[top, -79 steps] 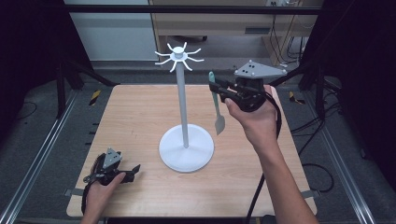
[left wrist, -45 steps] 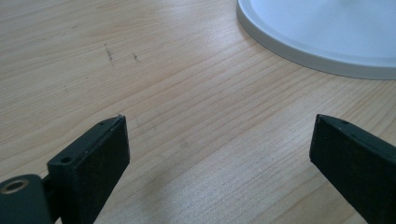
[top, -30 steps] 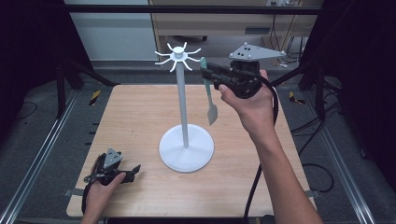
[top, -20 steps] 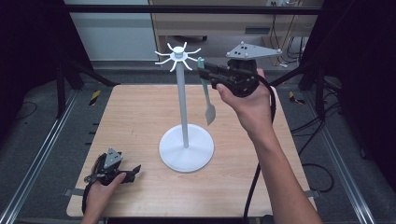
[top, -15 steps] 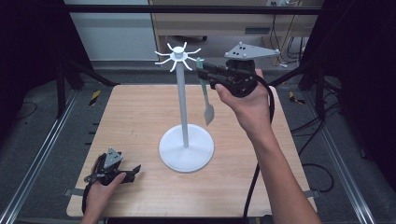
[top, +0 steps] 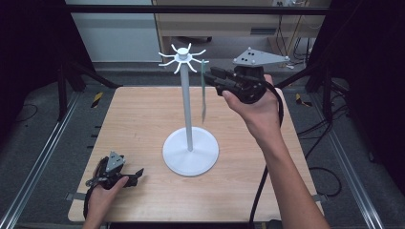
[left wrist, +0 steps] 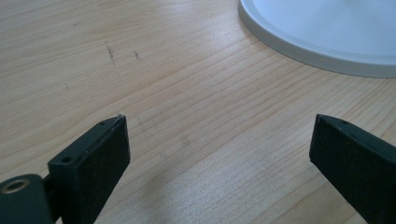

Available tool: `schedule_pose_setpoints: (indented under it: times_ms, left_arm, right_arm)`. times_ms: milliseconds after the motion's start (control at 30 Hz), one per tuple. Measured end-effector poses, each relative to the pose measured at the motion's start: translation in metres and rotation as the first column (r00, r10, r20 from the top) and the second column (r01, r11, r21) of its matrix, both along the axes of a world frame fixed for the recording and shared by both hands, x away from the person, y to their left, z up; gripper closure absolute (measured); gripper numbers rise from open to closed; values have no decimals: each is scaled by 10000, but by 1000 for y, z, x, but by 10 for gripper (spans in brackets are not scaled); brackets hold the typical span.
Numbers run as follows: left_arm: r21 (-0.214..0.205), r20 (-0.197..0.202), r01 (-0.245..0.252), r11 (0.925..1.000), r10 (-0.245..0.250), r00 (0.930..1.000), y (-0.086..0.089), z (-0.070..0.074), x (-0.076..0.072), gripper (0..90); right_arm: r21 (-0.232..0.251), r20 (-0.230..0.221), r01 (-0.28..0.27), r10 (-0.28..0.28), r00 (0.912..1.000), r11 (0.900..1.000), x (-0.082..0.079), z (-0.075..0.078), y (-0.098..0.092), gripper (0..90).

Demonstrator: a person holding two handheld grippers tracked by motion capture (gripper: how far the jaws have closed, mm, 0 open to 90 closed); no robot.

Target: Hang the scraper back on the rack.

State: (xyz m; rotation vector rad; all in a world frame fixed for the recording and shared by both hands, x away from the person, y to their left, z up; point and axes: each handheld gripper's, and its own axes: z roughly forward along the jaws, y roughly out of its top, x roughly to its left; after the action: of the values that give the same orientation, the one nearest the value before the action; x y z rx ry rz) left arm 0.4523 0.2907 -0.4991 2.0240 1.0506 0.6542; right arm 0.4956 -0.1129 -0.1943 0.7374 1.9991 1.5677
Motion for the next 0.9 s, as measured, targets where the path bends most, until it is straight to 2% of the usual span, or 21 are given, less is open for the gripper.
schedule_pose_setpoints:
  times_ms: [300, 567, 733, 900]
  left_arm:
    - [5, 1, -18, 10000, 18, 10000, 0, 0, 0, 46]
    - [21, -10, 4, 10000, -3, 10000, 0, 0, 0, 46]
    - [2, 14, -72, 10000, 72, 10000, 0, 0, 0, 44]
    - [-19, 10, -77, 10000, 77, 10000, 1, 0, 1, 43]
  right_arm:
    - [-283, -163, 356, -361, 9992, 9990, -4, -11, -19, 680]
    - [-602, -273, 789, -806, 9964, 9951, -5, -18, -28, 689]
    - [-1014, -222, 1273, -1302, 9912, 9867, -6, -26, -36, 697]
    - [-1106, -317, 1369, -1412, 9895, 9844, -6, -31, -40, 698]
